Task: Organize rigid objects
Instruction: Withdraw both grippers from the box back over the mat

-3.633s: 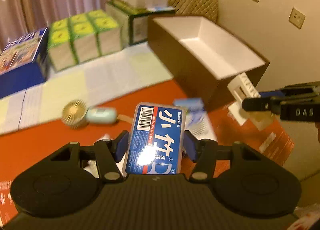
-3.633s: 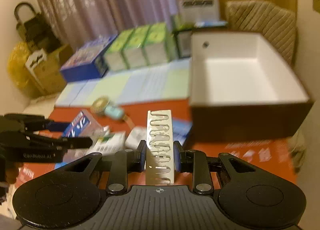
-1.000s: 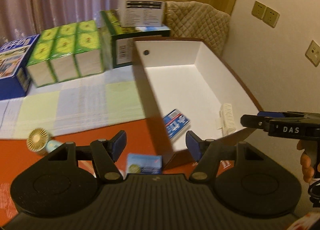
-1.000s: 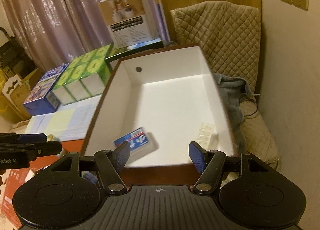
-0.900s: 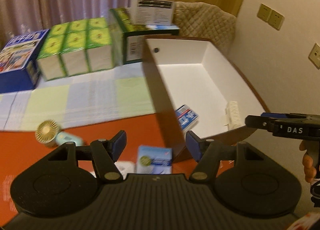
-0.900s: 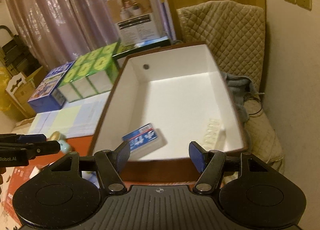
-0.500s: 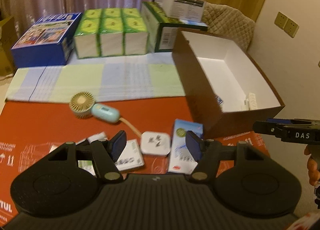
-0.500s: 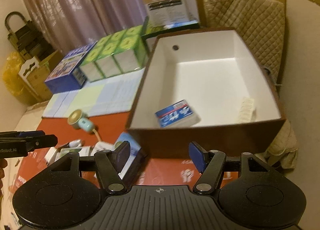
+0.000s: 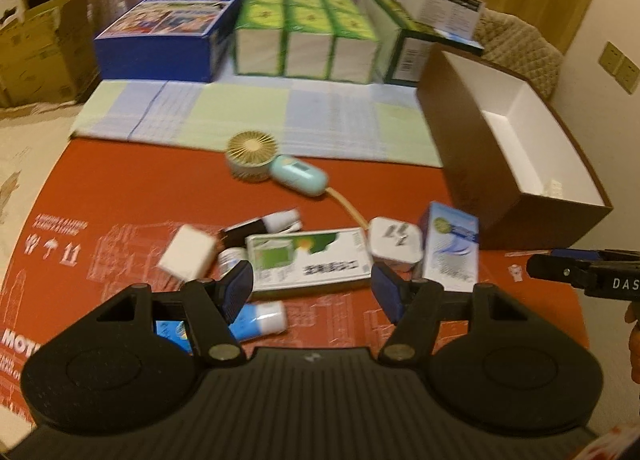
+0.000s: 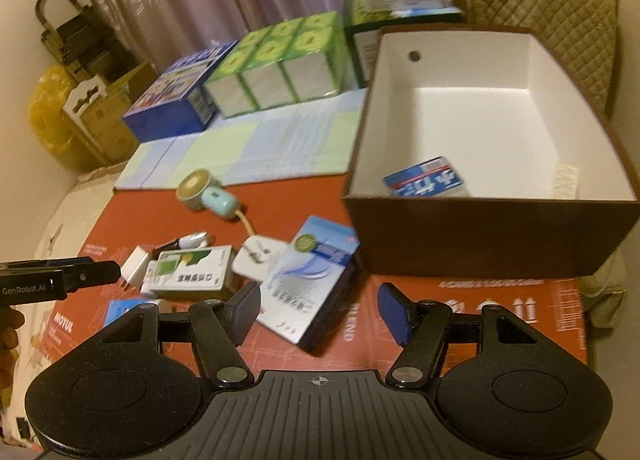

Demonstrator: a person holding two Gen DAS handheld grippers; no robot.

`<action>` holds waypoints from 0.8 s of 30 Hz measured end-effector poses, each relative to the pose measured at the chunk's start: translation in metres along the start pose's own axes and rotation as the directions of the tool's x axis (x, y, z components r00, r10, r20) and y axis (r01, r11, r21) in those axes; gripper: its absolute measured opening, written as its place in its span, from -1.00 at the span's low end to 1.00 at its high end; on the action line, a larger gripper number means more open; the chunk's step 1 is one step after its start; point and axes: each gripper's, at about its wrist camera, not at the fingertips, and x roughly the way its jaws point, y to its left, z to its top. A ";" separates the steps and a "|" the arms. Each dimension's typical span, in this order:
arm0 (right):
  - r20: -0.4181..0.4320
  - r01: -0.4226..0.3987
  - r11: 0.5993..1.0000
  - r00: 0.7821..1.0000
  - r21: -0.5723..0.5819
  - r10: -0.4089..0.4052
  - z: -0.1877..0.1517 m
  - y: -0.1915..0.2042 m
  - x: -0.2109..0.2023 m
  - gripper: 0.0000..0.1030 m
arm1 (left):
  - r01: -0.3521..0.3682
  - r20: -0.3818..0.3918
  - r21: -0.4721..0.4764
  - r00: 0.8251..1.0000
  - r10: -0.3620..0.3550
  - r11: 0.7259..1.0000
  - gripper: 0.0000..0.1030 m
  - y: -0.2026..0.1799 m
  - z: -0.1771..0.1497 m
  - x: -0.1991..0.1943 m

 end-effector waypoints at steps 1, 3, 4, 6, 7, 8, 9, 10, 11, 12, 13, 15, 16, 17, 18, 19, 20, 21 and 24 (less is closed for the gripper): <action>-0.007 -0.003 1.000 1.000 -0.004 0.003 -0.001 0.002 0.002 0.20 | -0.007 -0.002 -0.008 1.000 0.007 1.000 0.20 0.004 -0.002 0.000; -0.024 -0.013 1.000 1.000 -0.011 0.013 -0.004 0.007 0.008 0.20 | -0.022 -0.009 -0.025 1.000 0.021 0.999 0.20 0.012 -0.008 -0.001; -0.033 -0.015 1.000 0.999 -0.016 0.015 -0.005 0.010 0.011 0.20 | -0.028 -0.011 -0.033 1.000 0.028 0.999 0.20 0.015 -0.011 -0.001; -0.047 -0.016 1.000 0.999 -0.023 0.015 -0.007 0.015 0.018 0.20 | -0.041 -0.015 -0.045 0.999 0.040 0.998 0.20 0.023 -0.016 -0.002; -0.056 -0.019 0.999 0.998 -0.026 0.017 -0.008 0.017 0.020 0.20 | -0.049 -0.017 -0.049 0.999 0.048 0.998 0.20 0.026 -0.019 -0.003; -0.064 -0.019 0.999 0.998 -0.030 0.017 -0.009 0.019 0.023 0.20 | -0.056 -0.021 -0.053 0.998 0.055 0.997 0.20 0.030 -0.023 -0.003; -0.071 -0.017 0.999 0.997 -0.036 0.014 -0.011 0.020 0.026 0.20 | -0.061 -0.023 -0.055 0.998 0.060 0.997 0.20 0.034 -0.027 -0.003; -0.077 -0.014 0.999 0.997 -0.043 0.010 -0.012 0.022 0.028 0.20 | -0.066 -0.026 -0.055 0.998 0.064 0.996 0.20 0.037 -0.030 -0.004; -0.084 -0.012 0.999 0.996 -0.048 0.008 -0.013 0.024 0.031 0.20 | -0.073 -0.028 -0.050 0.997 0.072 0.996 0.20 0.041 -0.034 -0.004; -0.090 -0.010 0.999 0.996 -0.050 0.006 -0.015 0.025 0.033 0.20 | -0.079 -0.030 -0.043 0.996 0.078 0.996 0.20 0.043 -0.038 -0.003; -0.096 -0.009 0.999 0.995 -0.050 0.004 -0.016 0.025 0.036 0.20 | -0.089 -0.032 -0.034 0.996 0.088 0.995 0.20 0.046 -0.042 -0.003; -0.107 -0.005 0.999 0.994 -0.050 0.000 -0.018 0.026 0.040 0.20 | -0.110 -0.032 -0.009 0.993 0.109 0.994 0.20 0.050 -0.049 0.000; -0.111 -0.004 0.999 0.994 -0.051 -0.002 -0.018 0.027 0.041 0.20 | -0.115 -0.033 0.006 0.993 0.115 0.993 0.20 0.052 -0.053 0.002; -0.113 -0.001 0.999 0.994 -0.053 -0.005 -0.019 0.027 0.042 0.20 | -0.117 -0.034 0.017 0.992 0.118 0.993 0.20 0.054 -0.056 0.004; -0.115 0.001 0.999 0.993 -0.053 -0.007 -0.020 0.027 0.042 0.20 | -0.118 -0.037 0.029 0.992 0.119 0.993 0.20 0.055 -0.059 0.006; -0.116 0.003 0.999 0.993 -0.052 -0.009 -0.021 0.027 0.043 0.20 | -0.117 -0.039 0.043 0.992 0.118 0.992 0.20 0.056 -0.061 0.008; -0.118 0.005 0.999 0.993 -0.050 -0.011 -0.021 0.027 0.043 0.20 | -0.112 -0.036 0.057 0.993 0.114 0.992 0.20 0.056 -0.063 0.010; -0.119 0.008 0.999 0.993 -0.049 -0.013 -0.022 0.026 0.043 0.20 | -0.105 -0.030 0.074 0.994 0.107 0.992 0.20 0.055 -0.064 0.012; -0.124 0.022 0.999 0.992 -0.039 -0.026 -0.024 0.023 0.043 0.20 | -0.077 -0.010 0.143 0.997 0.079 0.987 0.20 0.051 -0.067 0.020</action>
